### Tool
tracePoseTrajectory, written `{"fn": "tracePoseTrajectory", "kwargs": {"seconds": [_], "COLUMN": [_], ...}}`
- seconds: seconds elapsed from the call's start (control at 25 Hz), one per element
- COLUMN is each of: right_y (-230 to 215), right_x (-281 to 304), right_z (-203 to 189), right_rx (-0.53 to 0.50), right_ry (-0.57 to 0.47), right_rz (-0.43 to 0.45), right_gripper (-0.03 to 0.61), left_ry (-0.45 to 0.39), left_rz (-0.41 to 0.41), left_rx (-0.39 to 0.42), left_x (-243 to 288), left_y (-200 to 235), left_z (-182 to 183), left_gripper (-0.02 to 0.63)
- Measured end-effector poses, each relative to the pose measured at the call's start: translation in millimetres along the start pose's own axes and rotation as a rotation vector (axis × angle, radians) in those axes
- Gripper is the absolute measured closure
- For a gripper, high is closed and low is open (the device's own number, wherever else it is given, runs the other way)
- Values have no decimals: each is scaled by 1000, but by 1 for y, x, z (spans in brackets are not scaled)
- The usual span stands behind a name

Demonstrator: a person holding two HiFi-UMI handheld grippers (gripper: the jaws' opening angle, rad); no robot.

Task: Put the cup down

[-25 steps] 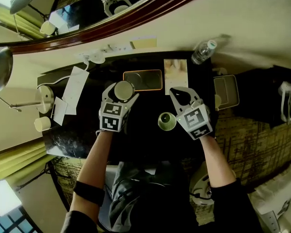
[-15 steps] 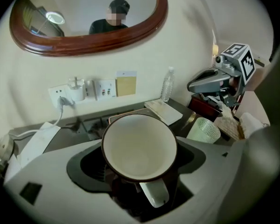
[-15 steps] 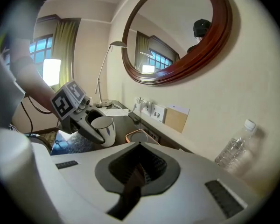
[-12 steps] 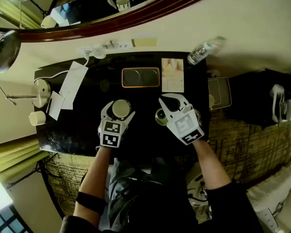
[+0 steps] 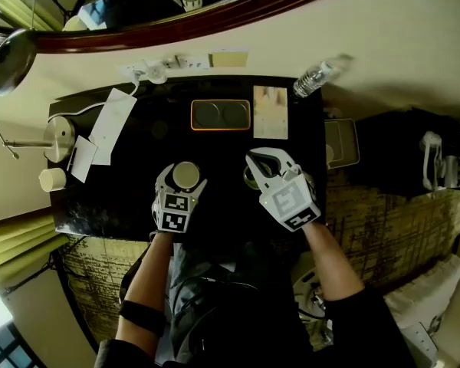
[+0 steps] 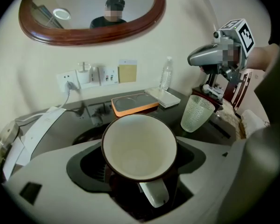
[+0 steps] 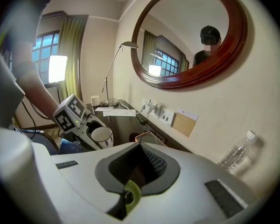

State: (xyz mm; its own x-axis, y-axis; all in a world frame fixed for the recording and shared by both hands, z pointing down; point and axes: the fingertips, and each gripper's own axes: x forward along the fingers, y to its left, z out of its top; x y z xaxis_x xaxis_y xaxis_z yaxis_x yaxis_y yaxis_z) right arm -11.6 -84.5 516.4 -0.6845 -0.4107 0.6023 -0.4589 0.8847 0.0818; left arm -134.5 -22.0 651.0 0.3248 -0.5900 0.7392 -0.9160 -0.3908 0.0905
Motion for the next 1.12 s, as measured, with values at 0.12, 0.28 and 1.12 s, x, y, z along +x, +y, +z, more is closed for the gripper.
{"fn": "tracePoseTrajectory", "kwargs": {"seconds": [0.12, 0.28, 1.12], "right_y": [4, 11, 16], "right_x": [0, 0, -36], "right_z": [-1, 1, 9], "right_rx": [1, 2, 56], "right_ry": [7, 10, -24], "right_rz": [2, 5, -45], "right_gripper": [563, 563, 563], "left_ry": [-8, -29, -146], "left_rz": [4, 4, 70], "left_rx": [-5, -17, 105], "left_x": [0, -2, -104], "left_y": [1, 4, 1], "left_z": [-5, -8, 47], "left_gripper": [209, 207, 130]}}
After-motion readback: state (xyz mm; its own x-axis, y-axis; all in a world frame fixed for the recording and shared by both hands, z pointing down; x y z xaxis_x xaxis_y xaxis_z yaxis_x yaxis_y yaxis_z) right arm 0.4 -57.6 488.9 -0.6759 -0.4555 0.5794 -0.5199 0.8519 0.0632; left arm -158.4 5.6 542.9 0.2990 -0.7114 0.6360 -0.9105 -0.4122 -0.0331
